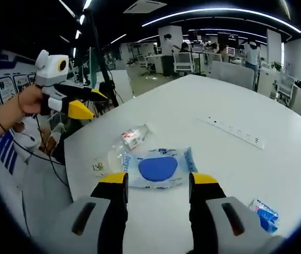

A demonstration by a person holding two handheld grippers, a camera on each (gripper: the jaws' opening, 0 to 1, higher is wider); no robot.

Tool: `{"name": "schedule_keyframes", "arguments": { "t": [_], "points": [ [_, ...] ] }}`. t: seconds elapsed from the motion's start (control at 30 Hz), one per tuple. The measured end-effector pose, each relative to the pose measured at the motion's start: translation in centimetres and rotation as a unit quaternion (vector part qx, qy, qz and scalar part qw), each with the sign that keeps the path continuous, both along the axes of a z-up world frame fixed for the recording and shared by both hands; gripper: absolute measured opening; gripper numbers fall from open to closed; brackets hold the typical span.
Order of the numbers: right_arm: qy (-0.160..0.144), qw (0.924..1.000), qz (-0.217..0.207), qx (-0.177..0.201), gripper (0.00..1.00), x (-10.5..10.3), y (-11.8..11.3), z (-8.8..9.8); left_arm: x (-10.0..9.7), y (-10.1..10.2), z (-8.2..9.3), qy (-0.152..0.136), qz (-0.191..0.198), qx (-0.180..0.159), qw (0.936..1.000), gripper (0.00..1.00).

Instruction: Arrange the tabletop items into an orderly group along one side of the table until the central work area is clear of visible clutter.

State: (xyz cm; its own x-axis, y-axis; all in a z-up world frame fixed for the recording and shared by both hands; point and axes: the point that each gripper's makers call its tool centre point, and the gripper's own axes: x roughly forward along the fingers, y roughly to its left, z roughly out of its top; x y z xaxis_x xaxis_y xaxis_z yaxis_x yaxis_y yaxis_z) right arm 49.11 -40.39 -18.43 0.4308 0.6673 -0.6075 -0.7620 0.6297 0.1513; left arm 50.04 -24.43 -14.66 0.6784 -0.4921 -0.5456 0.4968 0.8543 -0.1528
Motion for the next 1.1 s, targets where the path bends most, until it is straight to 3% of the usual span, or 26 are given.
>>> {"name": "schedule_keyframes", "arguments": {
  "t": [0.53, 1.0, 1.1],
  "points": [
    [0.031, 0.9952, 0.093, 0.0, 0.44, -2.4, 6.5, -2.2, -2.3, 5.2, -1.3, 0.011, 0.036, -0.008, 0.9993, 0.58],
    [0.068, 0.98, 0.187, -0.001, 0.4, -3.8, 11.2, -4.5, -3.1, 6.5, -2.9, 0.02, 0.047, -0.023, 0.9984, 0.58],
    [0.093, 0.9718, 0.216, 0.007, 0.35, -4.5, 12.3, -5.2, -3.1, 6.7, -3.0, 0.021, 0.049, -0.027, 0.9982, 0.58]
  ]
}}
